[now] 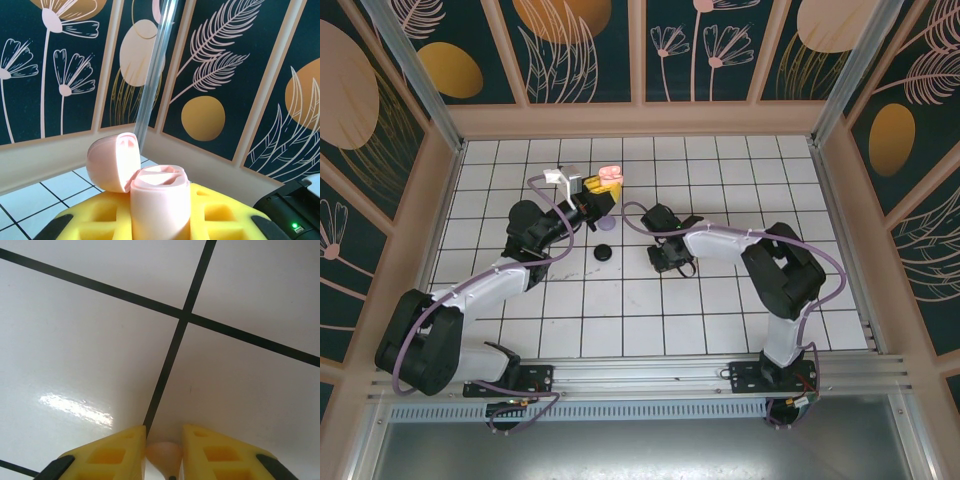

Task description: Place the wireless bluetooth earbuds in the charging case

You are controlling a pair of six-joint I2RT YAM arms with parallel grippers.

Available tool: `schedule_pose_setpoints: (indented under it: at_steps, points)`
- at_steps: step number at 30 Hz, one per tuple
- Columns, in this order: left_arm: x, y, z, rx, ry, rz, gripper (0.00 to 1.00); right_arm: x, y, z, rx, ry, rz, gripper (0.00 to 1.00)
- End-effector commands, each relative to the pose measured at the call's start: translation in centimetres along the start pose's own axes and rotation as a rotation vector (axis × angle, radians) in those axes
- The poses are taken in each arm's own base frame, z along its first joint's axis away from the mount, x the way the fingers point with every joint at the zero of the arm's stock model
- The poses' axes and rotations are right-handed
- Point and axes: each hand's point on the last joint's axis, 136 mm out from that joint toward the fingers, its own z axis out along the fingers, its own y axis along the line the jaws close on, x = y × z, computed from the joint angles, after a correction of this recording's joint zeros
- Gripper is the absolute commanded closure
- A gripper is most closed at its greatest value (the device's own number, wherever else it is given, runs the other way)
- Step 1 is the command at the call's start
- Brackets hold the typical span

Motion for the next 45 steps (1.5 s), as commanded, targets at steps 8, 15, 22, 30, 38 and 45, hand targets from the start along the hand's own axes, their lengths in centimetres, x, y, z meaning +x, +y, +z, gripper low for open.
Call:
schedule_pose_setpoints:
  at_steps: [8, 15, 22, 30, 38, 45]
  points:
    - [-1.4, -1.0, -0.1, 0.030, -0.033, 0.010, 1.00, 2.5, -1.2, -0.1, 0.044, 0.053, 0.010, 0.81]
    - [-1.5, -1.0, -0.1, 0.030, -0.035, 0.013, 1.00, 1.4, -1.1, -1.3, 0.035, 0.007, 0.024, 0.87]
    - [-1.6, -1.3, -0.3, 0.035, -0.042, 0.034, 1.00, -1.1, -1.0, -4.9, -0.004, -0.103, 0.070, 0.87]
    - [-1.5, -1.8, -1.4, 0.040, -0.086, 0.108, 1.00, -5.9, -0.5, -12.7, -0.104, -0.309, 0.127, 0.89]
    - [0.2, -3.6, -2.9, 0.080, -0.132, 0.283, 1.00, -10.6, 0.4, -21.8, -0.208, -0.514, 0.136, 0.89]
    - [2.0, -3.8, -2.9, 0.065, -0.108, 0.395, 1.00, -13.1, 2.2, -27.2, -0.324, -0.633, 0.111, 0.89]
